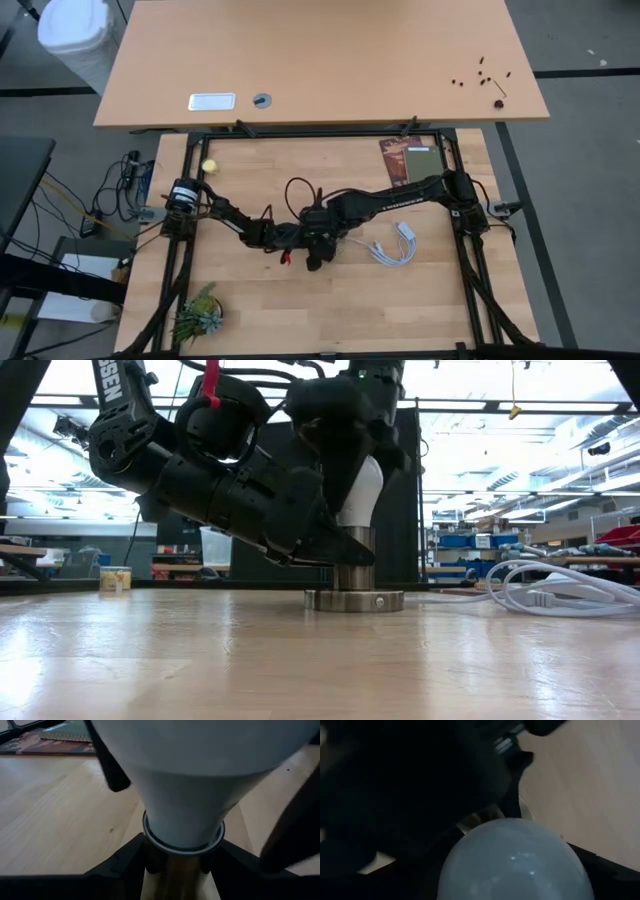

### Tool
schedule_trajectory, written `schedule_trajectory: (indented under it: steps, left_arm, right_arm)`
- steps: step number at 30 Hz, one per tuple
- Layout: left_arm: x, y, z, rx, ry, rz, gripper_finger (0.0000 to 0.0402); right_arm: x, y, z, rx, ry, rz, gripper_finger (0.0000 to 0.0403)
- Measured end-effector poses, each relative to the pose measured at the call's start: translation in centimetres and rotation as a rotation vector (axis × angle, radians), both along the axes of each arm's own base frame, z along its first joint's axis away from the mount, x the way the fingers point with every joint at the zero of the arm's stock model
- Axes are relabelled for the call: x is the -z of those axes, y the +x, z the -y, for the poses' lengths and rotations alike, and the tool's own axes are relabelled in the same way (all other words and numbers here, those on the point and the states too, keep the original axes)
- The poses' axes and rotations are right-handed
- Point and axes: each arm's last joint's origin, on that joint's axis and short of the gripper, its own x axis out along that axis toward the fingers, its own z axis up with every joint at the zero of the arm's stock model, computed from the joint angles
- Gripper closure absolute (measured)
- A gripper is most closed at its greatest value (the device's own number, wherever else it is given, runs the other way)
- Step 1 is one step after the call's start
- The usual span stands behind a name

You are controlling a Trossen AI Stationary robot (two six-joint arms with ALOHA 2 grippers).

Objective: Screw lightbulb
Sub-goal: Insert the lightbulb into the lamp

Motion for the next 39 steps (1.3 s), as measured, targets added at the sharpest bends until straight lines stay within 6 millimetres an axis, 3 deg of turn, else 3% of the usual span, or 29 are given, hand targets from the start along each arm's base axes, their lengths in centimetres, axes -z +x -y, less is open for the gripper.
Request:
schedule_trajectory:
  steps: [9, 19, 25, 32, 39]
  left_arm:
    - [0.0, 0.0, 0.1, 0.011, 0.001, -0.001, 0.0208]
    - [0.0, 0.0, 0.0, 0.01, 0.006, -0.012, 0.0208]
    - [0.1, 0.0, 0.1, 0.011, 0.005, -0.014, 0.0208]
    - [0.1, 0.0, 0.1, 0.011, 0.004, -0.016, 0.0208]
    - [0.1, 0.0, 0.1, 0.016, 0.001, -0.017, 0.0208]
  right_arm:
    - [-1.4, -1.1, -0.1, -0.35, 0.014, -0.039, 0.0052]
    - [-2.1, -2.4, -0.5, -0.376, 0.017, -0.119, 0.0051]
    - [-2.0, -3.1, -2.5, -0.369, 0.009, -0.162, 0.0051]
    - [-2.1, -4.1, -5.7, -0.391, -0.183, -0.171, 0.0052]
    - [-2.1, -4.8, -7.8, -0.357, -0.26, -0.142, 0.0056]
